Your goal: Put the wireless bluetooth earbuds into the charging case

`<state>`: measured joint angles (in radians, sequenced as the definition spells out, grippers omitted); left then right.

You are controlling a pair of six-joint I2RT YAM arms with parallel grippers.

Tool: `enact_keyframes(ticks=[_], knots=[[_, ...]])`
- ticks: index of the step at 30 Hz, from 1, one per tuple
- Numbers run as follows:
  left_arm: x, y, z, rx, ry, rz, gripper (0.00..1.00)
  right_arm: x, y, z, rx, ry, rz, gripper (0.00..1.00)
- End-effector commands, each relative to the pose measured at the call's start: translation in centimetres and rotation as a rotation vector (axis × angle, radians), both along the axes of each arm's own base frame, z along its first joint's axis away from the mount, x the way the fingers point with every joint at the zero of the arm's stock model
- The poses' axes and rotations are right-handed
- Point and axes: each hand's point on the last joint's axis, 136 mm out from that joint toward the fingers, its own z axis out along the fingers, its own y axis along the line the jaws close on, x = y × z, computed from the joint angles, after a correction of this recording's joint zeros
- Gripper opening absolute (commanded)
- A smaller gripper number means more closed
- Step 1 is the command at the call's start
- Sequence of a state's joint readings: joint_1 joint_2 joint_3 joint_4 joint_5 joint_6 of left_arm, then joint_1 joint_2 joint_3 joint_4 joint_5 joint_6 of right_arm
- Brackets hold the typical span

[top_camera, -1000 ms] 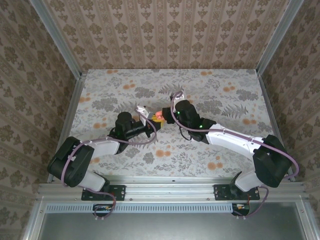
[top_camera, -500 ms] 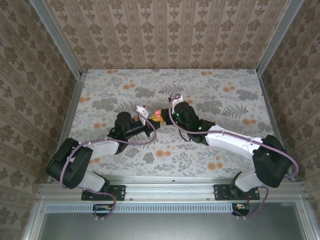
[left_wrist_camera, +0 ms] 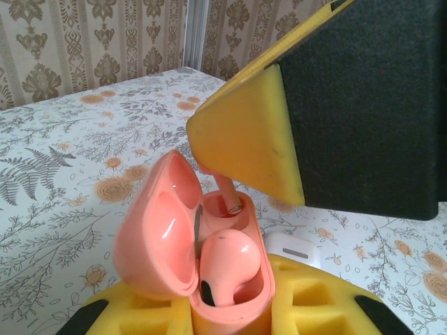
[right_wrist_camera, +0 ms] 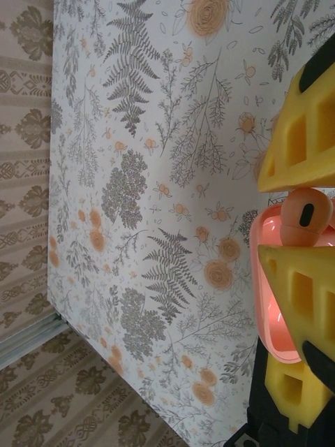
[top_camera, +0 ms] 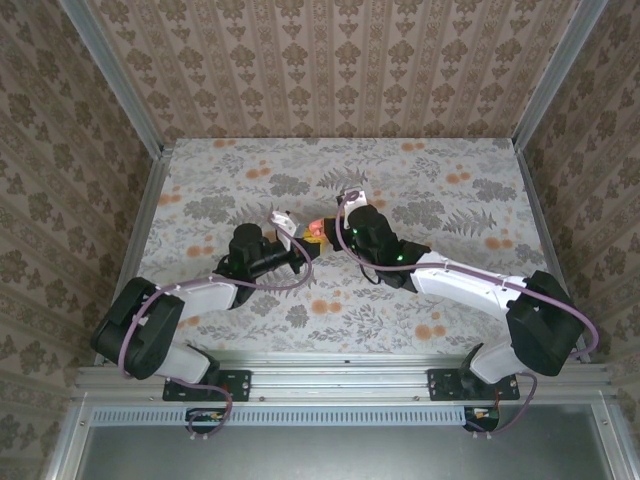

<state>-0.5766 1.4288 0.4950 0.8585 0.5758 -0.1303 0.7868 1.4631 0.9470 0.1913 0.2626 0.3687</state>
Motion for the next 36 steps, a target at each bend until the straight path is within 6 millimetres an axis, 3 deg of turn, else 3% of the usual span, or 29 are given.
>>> enact_keyframes(ticks=[1, 11, 21, 28, 36], knots=[[0.1, -0.4, 3.1, -0.047, -0.066, -0.008, 0.16, -0.6, 0.1, 0.2, -0.020, -0.011, 0.026, 0.24], [0.3, -0.4, 4.0, -0.061, -0.078, -0.002, 0.16, -1.8, 1.0, -0.1, -0.001, 0.006, 0.110, 0.28], [0.2, -0.4, 4.2, -0.061, -0.079, -0.007, 0.16, -1.9, 1.4, 1.9, 0.113, 0.021, 0.173, 0.40], [-0.1, -0.3, 4.3, -0.060, -0.082, -0.013, 0.16, -2.2, -0.1, 5.2, 0.208, -0.036, 0.156, 0.49], [-0.8, -0.6, 4.8, -0.072, -0.089, -0.058, 0.16, -2.8, -1.8, 7.0, 0.311, -0.033, 0.215, 0.53]])
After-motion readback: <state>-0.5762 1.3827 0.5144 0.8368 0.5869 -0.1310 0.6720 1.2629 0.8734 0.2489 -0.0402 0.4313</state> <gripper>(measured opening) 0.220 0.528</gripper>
